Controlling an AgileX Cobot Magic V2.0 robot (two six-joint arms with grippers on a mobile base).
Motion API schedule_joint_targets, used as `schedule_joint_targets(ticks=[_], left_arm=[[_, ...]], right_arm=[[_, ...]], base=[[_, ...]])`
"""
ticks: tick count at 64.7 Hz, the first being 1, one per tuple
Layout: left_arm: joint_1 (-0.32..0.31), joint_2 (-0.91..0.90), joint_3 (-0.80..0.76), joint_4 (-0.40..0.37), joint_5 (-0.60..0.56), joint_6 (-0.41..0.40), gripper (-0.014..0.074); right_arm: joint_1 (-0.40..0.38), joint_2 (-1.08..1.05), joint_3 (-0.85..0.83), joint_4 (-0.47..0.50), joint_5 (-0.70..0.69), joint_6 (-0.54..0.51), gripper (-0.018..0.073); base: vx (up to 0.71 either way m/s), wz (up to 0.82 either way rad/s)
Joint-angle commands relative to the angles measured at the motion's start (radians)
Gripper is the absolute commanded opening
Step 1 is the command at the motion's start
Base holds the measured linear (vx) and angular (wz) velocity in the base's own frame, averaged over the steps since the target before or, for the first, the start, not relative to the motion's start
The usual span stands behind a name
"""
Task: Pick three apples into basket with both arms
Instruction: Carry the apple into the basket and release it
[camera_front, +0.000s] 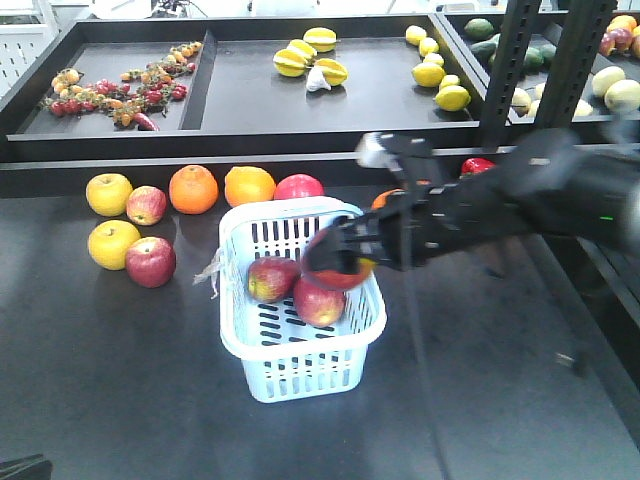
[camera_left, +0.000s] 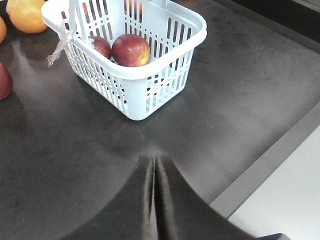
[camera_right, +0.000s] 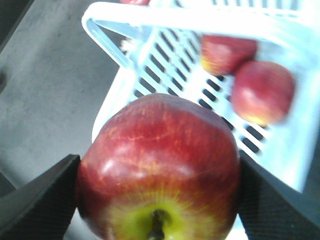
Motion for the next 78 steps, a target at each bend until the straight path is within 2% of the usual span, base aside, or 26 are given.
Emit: schedule_joint_targets(ticks=[1,11,24,32,52,60,66,70,71,72,78], left_arm=[[-0.001,0.008,-0.023,-0.024,-0.060,-0.008,-0.0006],[-0.001,0.008,-0.023,-0.024,-0.060,-0.008,-0.0006],[-0.001,0.008,-0.023,-0.024,-0.060,-0.008,-0.0006],[-0.001,0.008,-0.023,-0.024,-0.060,-0.008,-0.0006],[-0.001,0.008,-0.023,-0.024,-0.060,-0.008,-0.0006],[-0.001,0.008,-0.023,-0.024,-0.060,-0.008,-0.0006],[-0.001,0.008,-0.023,-0.024,-0.060,-0.008,-0.0006],[-0.001,0.008,-0.023,-0.024,-0.060,-0.008,-0.0006],[-0.001,0.008,-0.023,-0.024,-0.060,-0.008,-0.0006],[-0.001,0.008,-0.023,-0.024,-0.060,-0.008,-0.0006],[-0.001,0.008,-0.023,-0.024,-0.060,-0.008,-0.0006]], right_arm=[[0.014,0.027,-0.091,0.033,-0.031,-0.009,0.0226],[0.014,0.119,-0.150,0.034,-0.005,-0.024,0.0297],[0.014,0.167,-0.156,0.037,-0.014,-0.035,0.0552],[0.014,0.169,-0.156,0.033,-0.018,-0.053,0.0657],[0.014,0.168,-0.156,0.033,-0.014,-0.103,0.0663],[0.011,0.145,-0.156,0.024,0.028,-0.109,0.0596],[0.010,0.106,-0.156,-0.009,0.077,-0.110,0.0470],[0.010,0.069,-0.156,-0.047,0.109,-0.110,0.0357],[0.010,0.056,-0.156,-0.060,0.129,-0.110,0.0293],[0.010,0.046,-0.156,-0.070,0.139,-0.110,0.0276],[0.010,-0.020,-0.151,-0.128,0.197,-0.110,0.0036]], base=[[0.00,0.00],[0.00,0.00],[0.00,0.00],[0.00,0.00],[0.00,0.00],[0.00,0.00],[0.00,0.00],[0.00,0.00],[0.00,0.00],[0.00,0.00],[0.00,0.00]])
